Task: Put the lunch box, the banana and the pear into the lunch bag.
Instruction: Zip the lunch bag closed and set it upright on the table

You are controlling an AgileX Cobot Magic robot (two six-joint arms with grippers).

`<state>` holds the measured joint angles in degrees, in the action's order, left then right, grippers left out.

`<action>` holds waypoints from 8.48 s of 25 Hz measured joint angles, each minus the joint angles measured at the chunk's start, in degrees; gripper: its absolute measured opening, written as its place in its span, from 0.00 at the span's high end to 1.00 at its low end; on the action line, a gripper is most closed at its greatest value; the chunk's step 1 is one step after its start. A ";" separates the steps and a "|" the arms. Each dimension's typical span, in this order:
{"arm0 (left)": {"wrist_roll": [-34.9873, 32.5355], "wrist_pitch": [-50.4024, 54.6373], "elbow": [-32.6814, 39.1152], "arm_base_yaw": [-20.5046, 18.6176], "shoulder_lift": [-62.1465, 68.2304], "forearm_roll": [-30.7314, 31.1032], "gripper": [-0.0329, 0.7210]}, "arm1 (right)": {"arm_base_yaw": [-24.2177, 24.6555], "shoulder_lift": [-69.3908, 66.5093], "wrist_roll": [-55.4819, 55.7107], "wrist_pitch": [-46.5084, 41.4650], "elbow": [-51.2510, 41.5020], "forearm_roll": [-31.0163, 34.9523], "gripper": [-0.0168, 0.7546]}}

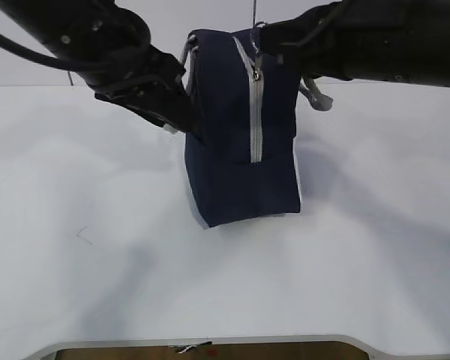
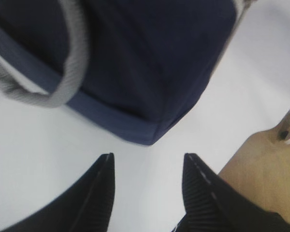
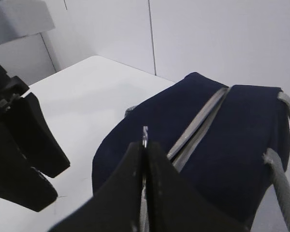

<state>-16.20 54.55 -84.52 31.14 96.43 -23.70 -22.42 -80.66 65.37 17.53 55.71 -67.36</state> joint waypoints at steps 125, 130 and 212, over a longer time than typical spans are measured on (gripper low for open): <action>-3.89 17.13 -14.02 -2.25 -1.03 12.20 0.57 | 1.38 -25.34 13.16 -8.09 22.77 -16.64 0.96; -3.89 17.13 -14.02 -2.36 1.21 12.11 0.57 | 1.38 -25.34 13.16 -7.98 22.77 -16.64 0.96; -16.83 14.92 -14.15 -12.45 9.28 -0.10 0.95 | 6.10 -39.37 47.60 -2.45 30.84 -21.57 0.96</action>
<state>-33.04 69.47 -98.67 18.70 105.71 -23.80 -16.32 -120.02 112.96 15.08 86.55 -88.93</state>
